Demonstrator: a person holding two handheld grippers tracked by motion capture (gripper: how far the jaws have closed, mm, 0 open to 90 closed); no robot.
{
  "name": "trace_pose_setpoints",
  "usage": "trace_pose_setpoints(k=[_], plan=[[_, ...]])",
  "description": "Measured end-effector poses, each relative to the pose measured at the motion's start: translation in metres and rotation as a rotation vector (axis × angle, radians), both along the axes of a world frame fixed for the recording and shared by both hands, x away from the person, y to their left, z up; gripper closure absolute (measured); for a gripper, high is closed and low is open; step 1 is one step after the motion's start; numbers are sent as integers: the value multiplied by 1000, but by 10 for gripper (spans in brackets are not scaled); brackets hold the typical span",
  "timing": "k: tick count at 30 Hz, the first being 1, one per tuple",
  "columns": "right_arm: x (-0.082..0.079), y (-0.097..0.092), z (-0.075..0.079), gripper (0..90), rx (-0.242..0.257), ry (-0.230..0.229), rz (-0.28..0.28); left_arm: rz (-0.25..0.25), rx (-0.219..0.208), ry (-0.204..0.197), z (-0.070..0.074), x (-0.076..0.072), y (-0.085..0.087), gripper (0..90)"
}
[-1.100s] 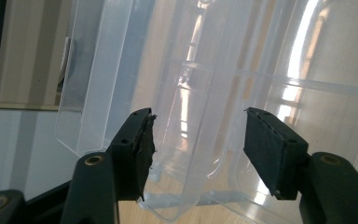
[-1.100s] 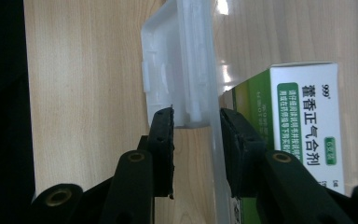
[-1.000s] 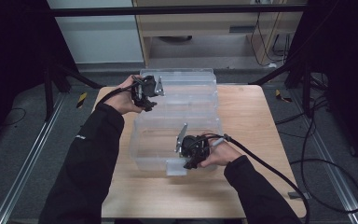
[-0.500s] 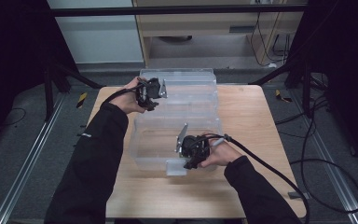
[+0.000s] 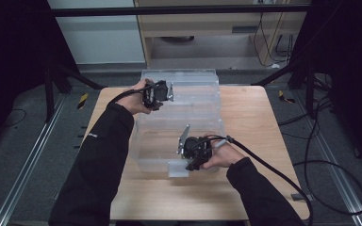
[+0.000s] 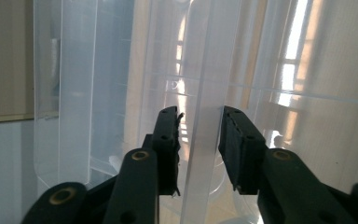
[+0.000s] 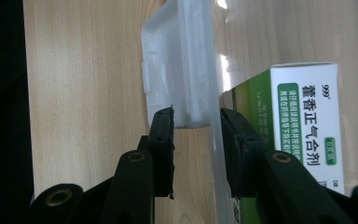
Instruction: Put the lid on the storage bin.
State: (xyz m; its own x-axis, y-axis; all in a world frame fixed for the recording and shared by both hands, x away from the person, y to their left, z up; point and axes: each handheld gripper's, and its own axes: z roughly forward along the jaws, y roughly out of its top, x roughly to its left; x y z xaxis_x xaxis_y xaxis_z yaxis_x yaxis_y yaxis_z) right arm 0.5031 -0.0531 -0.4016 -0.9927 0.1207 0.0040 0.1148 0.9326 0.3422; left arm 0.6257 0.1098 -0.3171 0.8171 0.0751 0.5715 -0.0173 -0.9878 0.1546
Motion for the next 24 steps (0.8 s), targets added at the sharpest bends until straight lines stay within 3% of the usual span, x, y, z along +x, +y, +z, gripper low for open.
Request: trace_pose_setpoints(k=[10, 24], plan=[[0, 0, 0, 671, 1, -11, 9, -7, 56, -5, 1, -4, -7, 746], [-2, 0, 0, 673, -1, -18, 9, -32, 54, -4, 4, -10, -8, 776]])
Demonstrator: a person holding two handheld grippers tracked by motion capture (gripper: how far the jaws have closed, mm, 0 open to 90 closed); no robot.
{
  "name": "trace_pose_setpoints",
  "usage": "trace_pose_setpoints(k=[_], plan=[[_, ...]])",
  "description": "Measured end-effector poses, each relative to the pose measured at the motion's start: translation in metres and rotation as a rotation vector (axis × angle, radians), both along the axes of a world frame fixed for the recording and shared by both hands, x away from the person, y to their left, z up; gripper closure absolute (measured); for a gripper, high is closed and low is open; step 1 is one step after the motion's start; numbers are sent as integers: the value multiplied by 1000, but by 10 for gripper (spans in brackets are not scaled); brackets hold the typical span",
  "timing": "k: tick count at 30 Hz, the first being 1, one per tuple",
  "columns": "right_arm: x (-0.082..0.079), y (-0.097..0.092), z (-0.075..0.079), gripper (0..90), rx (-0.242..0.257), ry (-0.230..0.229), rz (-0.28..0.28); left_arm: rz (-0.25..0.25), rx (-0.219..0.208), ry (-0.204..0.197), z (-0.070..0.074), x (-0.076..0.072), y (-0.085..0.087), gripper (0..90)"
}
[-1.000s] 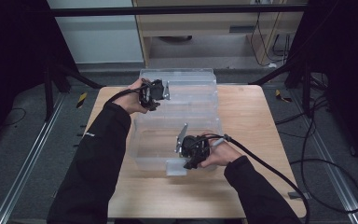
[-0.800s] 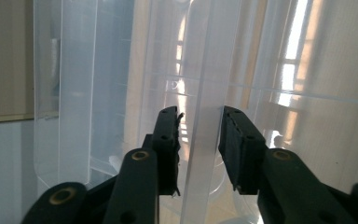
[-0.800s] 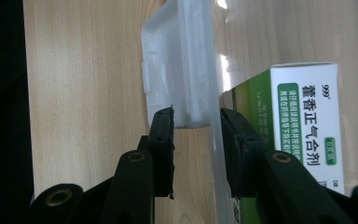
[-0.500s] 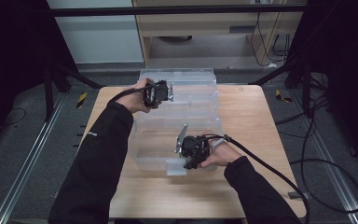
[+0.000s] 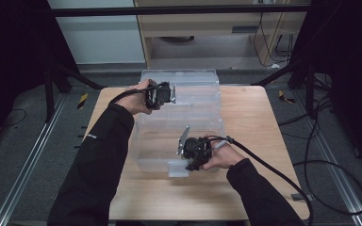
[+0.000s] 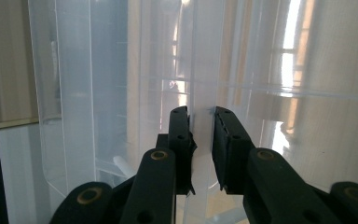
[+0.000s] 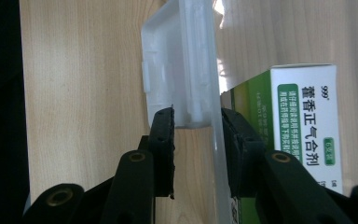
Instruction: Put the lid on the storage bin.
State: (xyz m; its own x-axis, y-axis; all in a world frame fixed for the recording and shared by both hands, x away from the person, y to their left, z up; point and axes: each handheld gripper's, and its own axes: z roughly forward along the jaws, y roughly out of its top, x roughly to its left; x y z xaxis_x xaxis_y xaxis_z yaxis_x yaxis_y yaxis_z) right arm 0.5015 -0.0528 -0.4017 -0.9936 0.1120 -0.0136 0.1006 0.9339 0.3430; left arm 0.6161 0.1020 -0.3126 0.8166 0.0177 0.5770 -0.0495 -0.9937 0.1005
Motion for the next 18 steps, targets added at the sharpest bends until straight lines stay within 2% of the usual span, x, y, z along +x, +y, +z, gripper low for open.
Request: trace_pose_setpoints(k=[3, 9, 11, 12, 14, 16, 17, 18], plan=[[0, 0, 0, 673, -4, 7, -7, -4, 13, 2, 2, -2, -1, 784], [-1, 0, 0, 674, -3, 2, -6, -14, -14, 9, 5, -8, -1, 793], [-1, 0, 0, 674, -1, 5, -12, -15, 2, 16, 7, -11, -2, 798], [-1, 0, 0, 674, 0, 6, -14, -22, -4, 11, 7, -13, -2, 800], [-1, 0, 0, 674, -1, 0, -15, -40, 12, 14, 10, -15, -2, 802], [-1, 0, 0, 674, -1, -2, -16, -38, 8, 10, 11, -20, -1, 804], [-1, 0, 0, 673, -1, -4, -17, -67, 5, 34, 10, -21, -1, 804], [-2, 0, 0, 673, 1, -2, -22, -55, 0, 27, 10, -24, -1, 805]])
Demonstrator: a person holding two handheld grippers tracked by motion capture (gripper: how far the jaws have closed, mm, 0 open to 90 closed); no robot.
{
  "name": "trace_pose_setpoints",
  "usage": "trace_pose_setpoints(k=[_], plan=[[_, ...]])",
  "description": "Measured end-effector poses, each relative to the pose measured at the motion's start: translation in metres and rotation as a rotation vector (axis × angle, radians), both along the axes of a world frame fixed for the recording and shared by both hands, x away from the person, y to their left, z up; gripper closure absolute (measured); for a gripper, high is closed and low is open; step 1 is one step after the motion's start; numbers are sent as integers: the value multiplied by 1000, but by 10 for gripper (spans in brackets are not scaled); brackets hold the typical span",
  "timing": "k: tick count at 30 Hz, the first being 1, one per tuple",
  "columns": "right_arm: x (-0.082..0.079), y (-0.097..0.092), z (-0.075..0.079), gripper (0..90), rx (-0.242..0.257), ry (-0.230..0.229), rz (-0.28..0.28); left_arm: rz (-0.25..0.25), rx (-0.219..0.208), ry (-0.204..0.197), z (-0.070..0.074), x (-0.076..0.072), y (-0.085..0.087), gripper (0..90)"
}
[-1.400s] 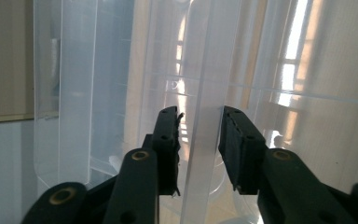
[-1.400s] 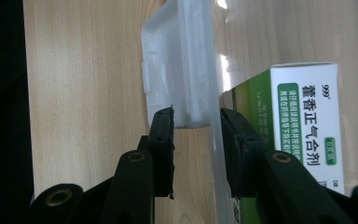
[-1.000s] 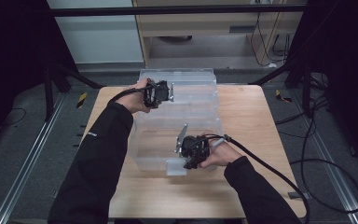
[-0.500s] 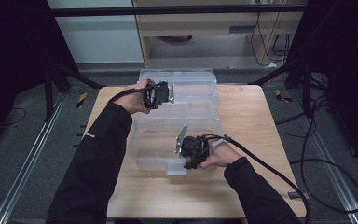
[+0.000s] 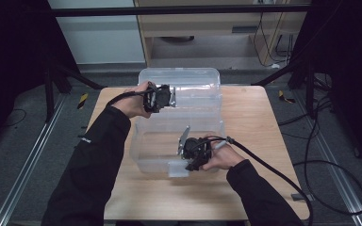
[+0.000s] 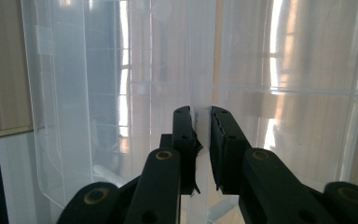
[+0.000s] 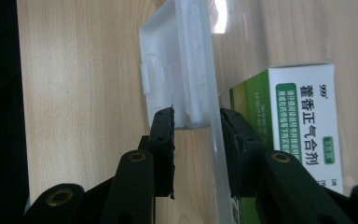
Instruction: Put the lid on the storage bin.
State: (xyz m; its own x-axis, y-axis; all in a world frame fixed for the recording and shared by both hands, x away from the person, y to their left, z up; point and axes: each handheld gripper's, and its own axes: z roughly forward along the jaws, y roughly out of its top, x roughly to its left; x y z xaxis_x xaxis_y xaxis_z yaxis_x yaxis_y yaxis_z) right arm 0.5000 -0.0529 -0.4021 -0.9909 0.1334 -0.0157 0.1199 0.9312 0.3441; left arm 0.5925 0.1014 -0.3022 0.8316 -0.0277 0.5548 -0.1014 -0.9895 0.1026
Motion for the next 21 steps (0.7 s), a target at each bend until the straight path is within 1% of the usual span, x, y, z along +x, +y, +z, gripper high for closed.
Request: trace_pose_setpoints(k=[1, 2, 3, 5, 10, 11, 14, 17, 18, 19, 20, 21], plan=[[0, 0, 0, 673, 3, -4, 2, -7, 9, -8, 1, -2, 0, 806], [0, 0, 0, 673, 5, -3, -1, 1, 2, -3, 1, -5, 0, 806], [0, 0, 0, 673, 6, -2, -1, 2, 18, -6, 2, -7, 0, 807], [-1, 0, 0, 672, 6, -4, -1, -6, -2, -14, 2, -11, 0, 809], [0, -1, -1, 673, 10, -8, 2, -17, 1, -24, 3, -19, 2, 810], [-1, -1, 0, 673, 9, -6, -1, -27, 8, -28, 4, -21, 2, 810], [-1, -1, -1, 672, 9, -7, 0, -24, 9, -27, 5, -27, 2, 813], [-1, -1, -1, 672, 11, -11, 5, -17, 1, -27, 4, -33, 2, 815], [-1, -1, -1, 672, 12, -11, 4, -7, -4, -18, 3, -36, 2, 815], [-1, -2, -1, 672, 16, -9, 4, -11, -11, -22, 3, -37, 3, 816], [-1, -2, -1, 671, 16, -7, 4, -14, 12, -25, 5, -39, 3, 816], [-1, -2, -1, 671, 16, -8, 6, -16, 7, -27, 4, -41, 4, 816]])
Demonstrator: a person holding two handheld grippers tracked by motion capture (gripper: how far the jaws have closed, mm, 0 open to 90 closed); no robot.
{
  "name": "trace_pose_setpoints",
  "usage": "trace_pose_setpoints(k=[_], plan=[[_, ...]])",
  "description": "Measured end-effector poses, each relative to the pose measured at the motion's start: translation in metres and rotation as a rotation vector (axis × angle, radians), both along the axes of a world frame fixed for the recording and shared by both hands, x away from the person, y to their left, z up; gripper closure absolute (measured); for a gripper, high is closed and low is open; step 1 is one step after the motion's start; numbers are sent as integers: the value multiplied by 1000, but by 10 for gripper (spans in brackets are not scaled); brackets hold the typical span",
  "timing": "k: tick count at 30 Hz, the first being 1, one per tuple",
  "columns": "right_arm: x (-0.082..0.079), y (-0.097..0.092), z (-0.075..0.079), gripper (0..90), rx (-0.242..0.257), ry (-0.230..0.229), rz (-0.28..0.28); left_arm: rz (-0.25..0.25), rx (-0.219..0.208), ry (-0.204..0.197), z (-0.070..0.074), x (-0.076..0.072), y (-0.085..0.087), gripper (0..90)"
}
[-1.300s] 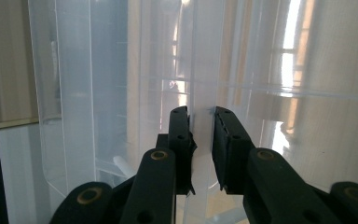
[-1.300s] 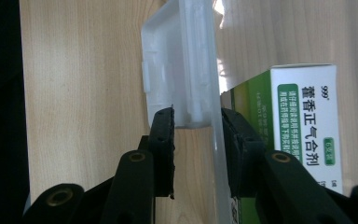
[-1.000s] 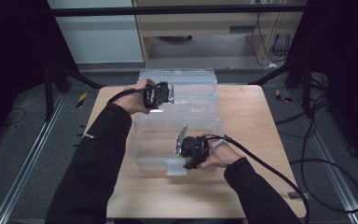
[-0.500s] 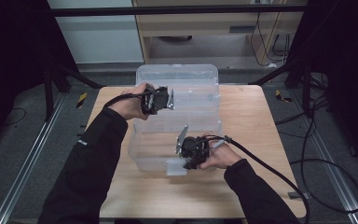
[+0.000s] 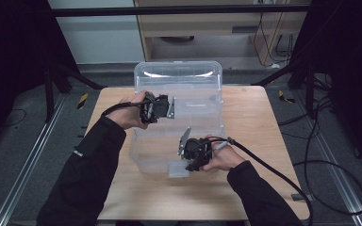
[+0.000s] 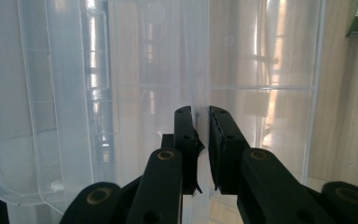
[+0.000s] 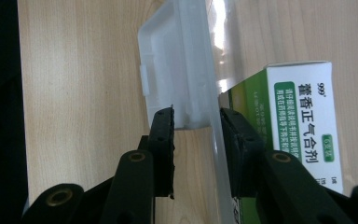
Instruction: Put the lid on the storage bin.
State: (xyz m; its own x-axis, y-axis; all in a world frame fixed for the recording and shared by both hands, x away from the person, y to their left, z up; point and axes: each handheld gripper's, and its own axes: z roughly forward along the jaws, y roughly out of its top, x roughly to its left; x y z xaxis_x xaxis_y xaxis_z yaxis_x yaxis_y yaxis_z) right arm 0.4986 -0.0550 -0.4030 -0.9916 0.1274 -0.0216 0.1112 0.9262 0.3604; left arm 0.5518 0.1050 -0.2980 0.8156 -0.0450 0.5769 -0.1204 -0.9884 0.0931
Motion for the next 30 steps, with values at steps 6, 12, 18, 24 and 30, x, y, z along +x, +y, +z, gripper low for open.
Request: trace_pose_setpoints(k=[6, 12, 18, 24, 30], plan=[[-1, 1, 0, 670, -4, 5, 2, 10, 15, 0, -1, -12, 1, 819], [-2, 0, 0, 669, -5, 2, 4, 8, -9, -9, -4, -20, 6, 819], [-2, 0, 0, 668, -5, -1, 0, 7, -28, -8, -7, -27, 6, 819], [-3, -1, 0, 666, 0, 0, -9, 13, -29, 0, -8, -31, 10, 818], [-3, -2, 0, 663, 14, -7, -7, 6, -34, -7, -10, -35, 10, 818]])
